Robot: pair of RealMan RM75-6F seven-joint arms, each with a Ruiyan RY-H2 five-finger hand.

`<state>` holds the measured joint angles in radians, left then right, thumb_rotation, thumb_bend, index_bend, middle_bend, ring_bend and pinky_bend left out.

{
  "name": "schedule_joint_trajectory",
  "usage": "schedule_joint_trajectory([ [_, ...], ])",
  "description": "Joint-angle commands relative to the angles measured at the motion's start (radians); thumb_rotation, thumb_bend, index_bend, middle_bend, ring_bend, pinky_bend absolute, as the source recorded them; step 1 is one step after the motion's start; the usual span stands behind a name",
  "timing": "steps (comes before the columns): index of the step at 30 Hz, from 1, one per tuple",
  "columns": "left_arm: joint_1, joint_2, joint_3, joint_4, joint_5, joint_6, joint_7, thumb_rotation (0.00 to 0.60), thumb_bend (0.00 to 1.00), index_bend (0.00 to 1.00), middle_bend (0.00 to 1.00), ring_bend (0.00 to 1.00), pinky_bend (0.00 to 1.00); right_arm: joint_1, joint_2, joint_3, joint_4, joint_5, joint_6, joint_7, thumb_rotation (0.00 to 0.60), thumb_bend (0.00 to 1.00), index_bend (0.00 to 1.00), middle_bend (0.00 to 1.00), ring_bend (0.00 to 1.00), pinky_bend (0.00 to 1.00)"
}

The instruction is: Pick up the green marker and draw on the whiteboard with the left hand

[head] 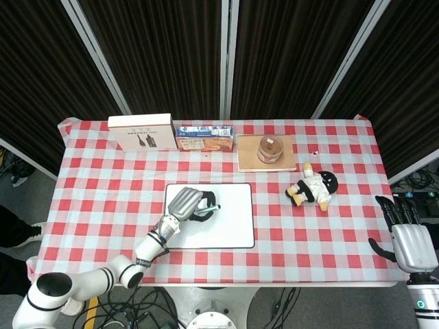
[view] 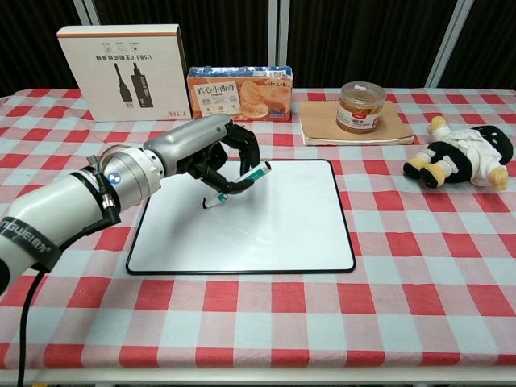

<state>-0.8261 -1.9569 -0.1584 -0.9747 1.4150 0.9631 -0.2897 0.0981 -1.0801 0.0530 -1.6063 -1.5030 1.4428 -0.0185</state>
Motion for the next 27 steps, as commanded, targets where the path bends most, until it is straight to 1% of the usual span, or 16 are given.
schedule_joint_trajectory([
  [1,0.007,0.011,0.015,-0.032,0.004,-0.007,0.013,0.600,0.43,0.58,0.58,0.86,0.88,-0.001,0.000,0.000,0.001,0.000,0.001,0.003,0.600,0.15,0.00,0.10,0.00,0.00],
  [6,0.016,0.028,0.021,-0.100,-0.003,-0.021,0.014,0.600,0.43,0.58,0.58,0.86,0.88,-0.004,0.002,-0.001,0.007,-0.001,0.006,0.011,0.600,0.15,0.00,0.10,0.00,0.00],
  [9,0.018,0.039,0.010,-0.128,0.004,0.005,0.029,0.600,0.43,0.58,0.58,0.86,0.88,-0.007,0.002,0.001,0.010,-0.002,0.012,0.016,0.600,0.15,0.00,0.10,0.00,0.00],
  [15,0.008,0.062,-0.022,-0.143,-0.012,0.004,0.058,0.600,0.43,0.58,0.58,0.86,0.88,-0.009,0.004,0.000,0.013,-0.003,0.014,0.024,0.600,0.15,0.00,0.10,0.00,0.00],
  [20,0.014,0.087,-0.023,-0.150,-0.026,-0.003,0.080,0.600,0.43,0.58,0.58,0.86,0.88,-0.012,0.003,0.001,0.018,-0.001,0.017,0.031,0.600,0.15,0.00,0.10,0.00,0.00],
  [23,0.030,0.123,-0.015,-0.149,-0.025,0.015,0.127,0.600,0.43,0.58,0.58,0.85,0.88,-0.011,0.002,0.001,0.021,-0.004,0.017,0.037,0.600,0.15,0.00,0.10,0.00,0.00],
  [25,0.044,0.163,-0.004,-0.141,-0.024,0.033,0.212,0.600,0.43,0.58,0.58,0.85,0.88,-0.010,0.002,0.001,0.022,-0.007,0.018,0.039,0.600,0.15,0.00,0.10,0.00,0.00],
  [27,0.063,0.211,0.004,-0.154,-0.047,0.034,0.310,0.600,0.43,0.58,0.58,0.85,0.87,-0.008,0.001,0.002,0.024,-0.010,0.017,0.040,0.600,0.15,0.00,0.10,0.00,0.00],
])
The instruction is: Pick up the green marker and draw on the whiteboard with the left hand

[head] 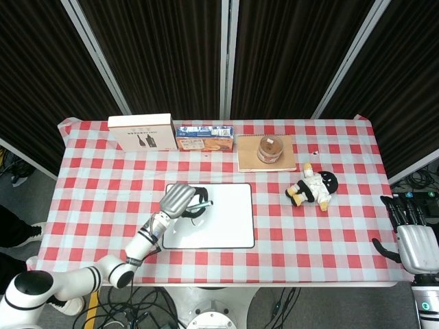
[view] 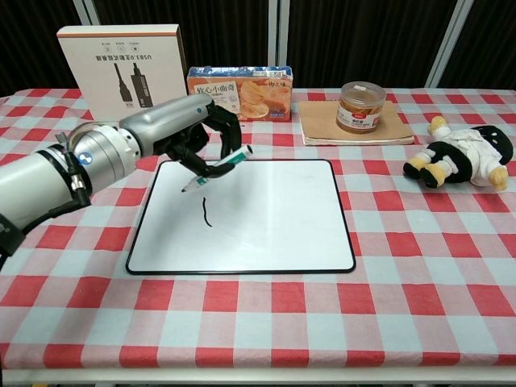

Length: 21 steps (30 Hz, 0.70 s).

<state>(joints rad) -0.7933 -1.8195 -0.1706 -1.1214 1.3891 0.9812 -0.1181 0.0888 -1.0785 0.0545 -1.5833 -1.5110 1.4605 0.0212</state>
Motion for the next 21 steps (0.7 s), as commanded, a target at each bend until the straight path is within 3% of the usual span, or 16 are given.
schedule_joint_trajectory([
  [1,0.037,0.095,0.019,-0.018,-0.037,0.010,0.180,0.600,0.43,0.58,0.58,0.85,0.87,0.002,-0.001,0.000,0.002,-0.003,-0.001,0.000,0.600,0.15,0.00,0.10,0.00,0.00],
  [5,0.054,0.163,0.030,-0.051,-0.113,-0.026,0.367,0.600,0.43,0.56,0.56,0.84,0.87,0.007,-0.008,-0.002,0.002,-0.012,-0.004,0.003,0.600,0.15,0.00,0.10,0.00,0.00],
  [11,0.045,0.164,0.040,-0.029,-0.215,-0.083,0.568,0.600,0.43,0.53,0.52,0.82,0.87,-0.007,-0.014,-0.010,0.005,-0.021,0.016,0.010,0.600,0.15,0.00,0.10,0.00,0.00],
  [13,0.039,0.159,0.036,-0.026,-0.249,-0.105,0.601,0.600,0.43,0.46,0.47,0.80,0.85,-0.016,-0.013,-0.014,0.005,-0.022,0.026,0.013,0.600,0.16,0.00,0.10,0.00,0.00],
  [17,0.035,0.163,0.015,-0.062,-0.330,-0.113,0.664,0.600,0.36,0.16,0.32,0.71,0.82,-0.035,-0.007,-0.024,0.001,-0.024,0.045,0.019,0.600,0.16,0.00,0.10,0.00,0.00],
  [21,0.069,0.192,-0.011,-0.136,-0.331,-0.019,0.635,0.600,0.32,0.10,0.28,0.61,0.83,-0.053,0.001,-0.027,-0.003,-0.024,0.066,0.027,0.600,0.16,0.00,0.10,0.00,0.00],
])
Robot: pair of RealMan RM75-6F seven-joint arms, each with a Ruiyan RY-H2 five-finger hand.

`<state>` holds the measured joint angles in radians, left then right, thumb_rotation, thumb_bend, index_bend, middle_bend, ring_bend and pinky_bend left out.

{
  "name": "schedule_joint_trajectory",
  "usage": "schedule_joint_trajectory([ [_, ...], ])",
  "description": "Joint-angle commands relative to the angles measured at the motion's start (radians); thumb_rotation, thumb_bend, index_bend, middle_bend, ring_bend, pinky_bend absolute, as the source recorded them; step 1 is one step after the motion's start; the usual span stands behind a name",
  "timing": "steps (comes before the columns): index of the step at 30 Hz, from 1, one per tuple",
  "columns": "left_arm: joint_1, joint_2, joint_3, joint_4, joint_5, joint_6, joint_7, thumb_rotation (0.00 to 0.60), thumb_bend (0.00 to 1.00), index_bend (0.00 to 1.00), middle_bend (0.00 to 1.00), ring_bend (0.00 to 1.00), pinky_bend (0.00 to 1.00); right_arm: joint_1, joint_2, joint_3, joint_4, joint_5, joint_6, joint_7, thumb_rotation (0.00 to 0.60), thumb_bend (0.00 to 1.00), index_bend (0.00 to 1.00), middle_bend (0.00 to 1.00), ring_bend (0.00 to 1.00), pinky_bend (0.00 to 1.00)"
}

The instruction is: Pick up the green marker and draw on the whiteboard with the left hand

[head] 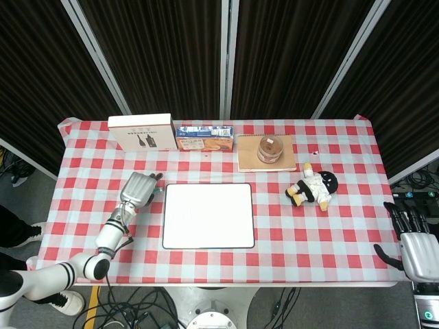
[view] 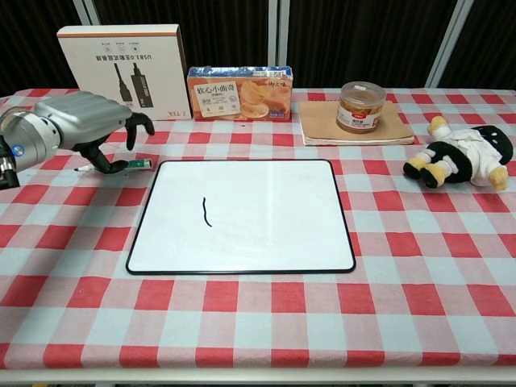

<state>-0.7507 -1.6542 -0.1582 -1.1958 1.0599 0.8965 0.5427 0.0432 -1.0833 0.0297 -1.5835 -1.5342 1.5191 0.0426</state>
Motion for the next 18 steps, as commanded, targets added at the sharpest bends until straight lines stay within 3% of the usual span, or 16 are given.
schedule_joint_trajectory([
  [1,0.040,0.043,-0.026,-0.087,-0.001,0.082,-0.044,0.600,0.31,0.10,0.27,0.56,0.83,-0.010,0.008,-0.003,-0.004,-0.002,0.011,0.007,0.600,0.16,0.00,0.10,0.00,0.00],
  [5,0.137,0.129,-0.029,-0.202,0.063,0.237,-0.166,0.600,0.27,0.10,0.27,0.50,0.81,-0.021,0.014,-0.003,-0.003,0.000,0.025,0.015,0.600,0.16,0.00,0.10,0.00,0.00],
  [8,0.233,0.203,-0.015,-0.263,0.097,0.347,-0.270,0.600,0.26,0.10,0.27,0.46,0.70,-0.026,0.014,0.000,0.001,0.007,0.028,0.021,0.600,0.16,0.00,0.10,0.00,0.00],
  [14,0.403,0.401,0.097,-0.364,0.187,0.442,-0.426,0.600,0.22,0.13,0.27,0.33,0.42,-0.025,-0.010,-0.006,0.024,-0.016,0.029,0.052,0.600,0.16,0.00,0.10,0.00,0.00],
  [18,0.501,0.418,0.153,-0.366,0.253,0.560,-0.448,0.600,0.17,0.14,0.26,0.27,0.31,-0.020,-0.024,-0.016,0.034,-0.044,0.025,0.079,0.600,0.16,0.00,0.10,0.00,0.00],
])
